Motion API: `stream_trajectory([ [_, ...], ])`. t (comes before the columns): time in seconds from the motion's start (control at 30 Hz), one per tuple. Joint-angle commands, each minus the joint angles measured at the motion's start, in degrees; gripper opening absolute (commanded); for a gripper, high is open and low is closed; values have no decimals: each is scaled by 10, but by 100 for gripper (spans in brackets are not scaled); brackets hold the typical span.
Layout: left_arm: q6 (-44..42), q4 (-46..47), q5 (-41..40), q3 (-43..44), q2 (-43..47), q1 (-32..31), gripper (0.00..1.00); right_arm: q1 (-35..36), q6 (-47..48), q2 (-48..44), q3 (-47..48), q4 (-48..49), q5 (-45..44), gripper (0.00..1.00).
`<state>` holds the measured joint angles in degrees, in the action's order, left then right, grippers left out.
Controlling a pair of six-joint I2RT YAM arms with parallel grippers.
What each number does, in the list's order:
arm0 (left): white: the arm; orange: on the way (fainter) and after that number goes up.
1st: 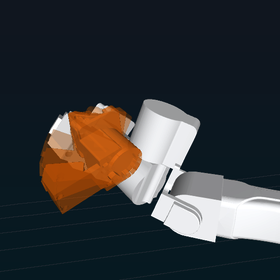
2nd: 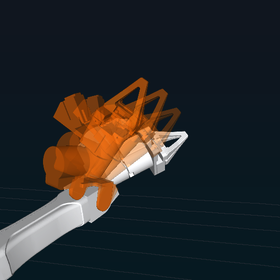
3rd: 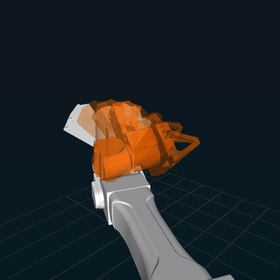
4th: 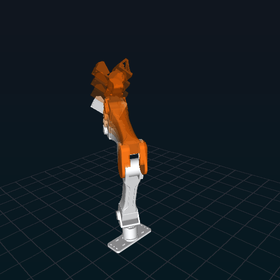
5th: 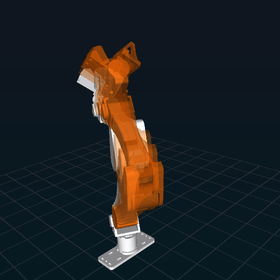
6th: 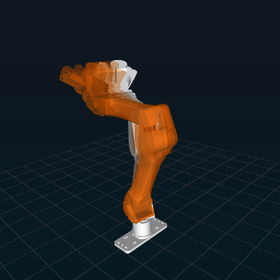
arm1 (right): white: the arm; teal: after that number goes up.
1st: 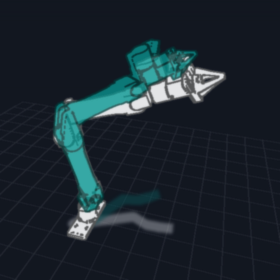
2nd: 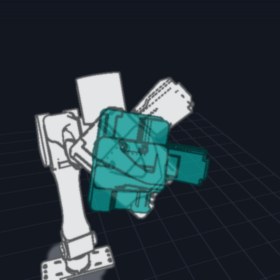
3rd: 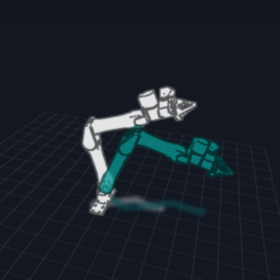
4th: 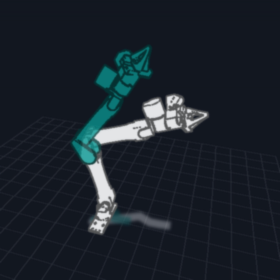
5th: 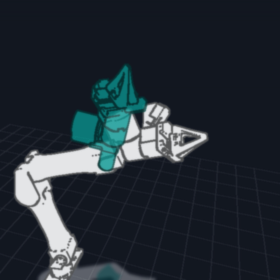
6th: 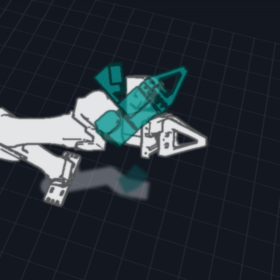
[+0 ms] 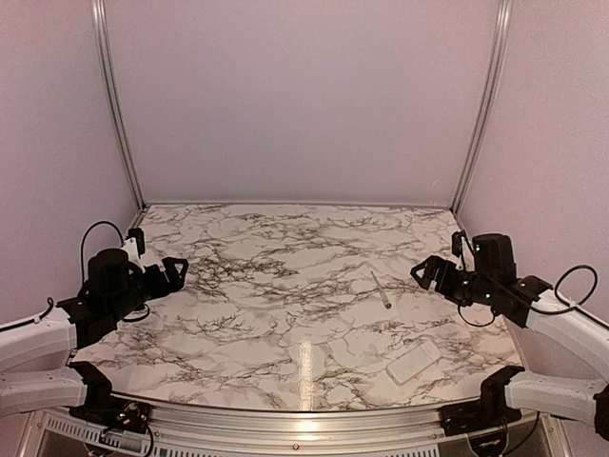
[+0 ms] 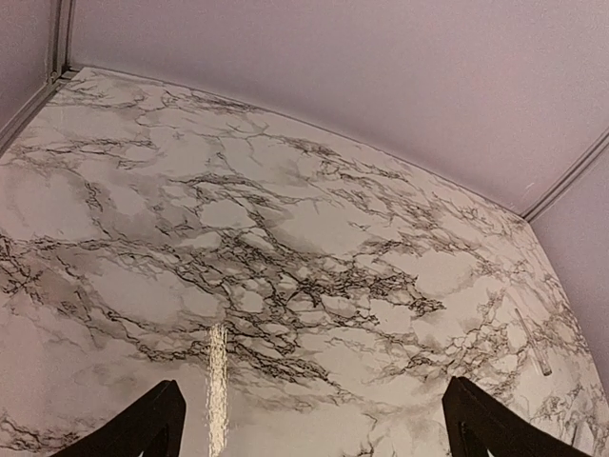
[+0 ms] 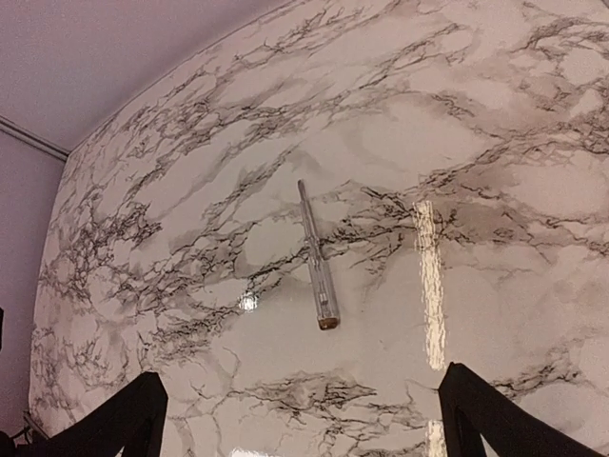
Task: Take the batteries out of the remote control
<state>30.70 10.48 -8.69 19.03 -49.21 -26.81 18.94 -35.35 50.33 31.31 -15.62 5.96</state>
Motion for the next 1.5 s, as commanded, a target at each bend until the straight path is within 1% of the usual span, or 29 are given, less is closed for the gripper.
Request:
stream_trajectory([
  [0.0,11,17,-24,30,-42,-49,99,58,-38,-2,24,-109,-79,98],
  [0.1,16,31,-44,49,-77,-98,99,82,-52,16,43,-137,-108,98],
  [0.23,10,45,-84,75,-130,-162,99,94,-89,46,59,-189,-100,98],
  [0.33,13,50,-89,96,-162,-183,99,103,-137,56,69,-235,-100,99],
  [0.43,8,58,-92,103,-176,-200,99,107,-193,59,67,-286,-108,98],
  [0.57,7,57,-99,104,-176,-205,99,108,-243,59,60,-332,-107,98],
  [0.73,5,57,-98,102,-176,-206,99,108,-287,68,59,-359,-107,98],
  [0.87,5,57,-98,102,-178,-207,99,108,-310,80,57,-355,-97,98],
  [1.03,4,56,-97,104,-178,-207,99,108,-313,104,33,-315,-66,98],
  [1.2,3,56,-96,105,-178,-207,99,108,-301,138,45,-323,-75,98],
  [1.47,1,56,-93,110,-190,-207,99,108,-302,148,50,-322,-89,99],
])
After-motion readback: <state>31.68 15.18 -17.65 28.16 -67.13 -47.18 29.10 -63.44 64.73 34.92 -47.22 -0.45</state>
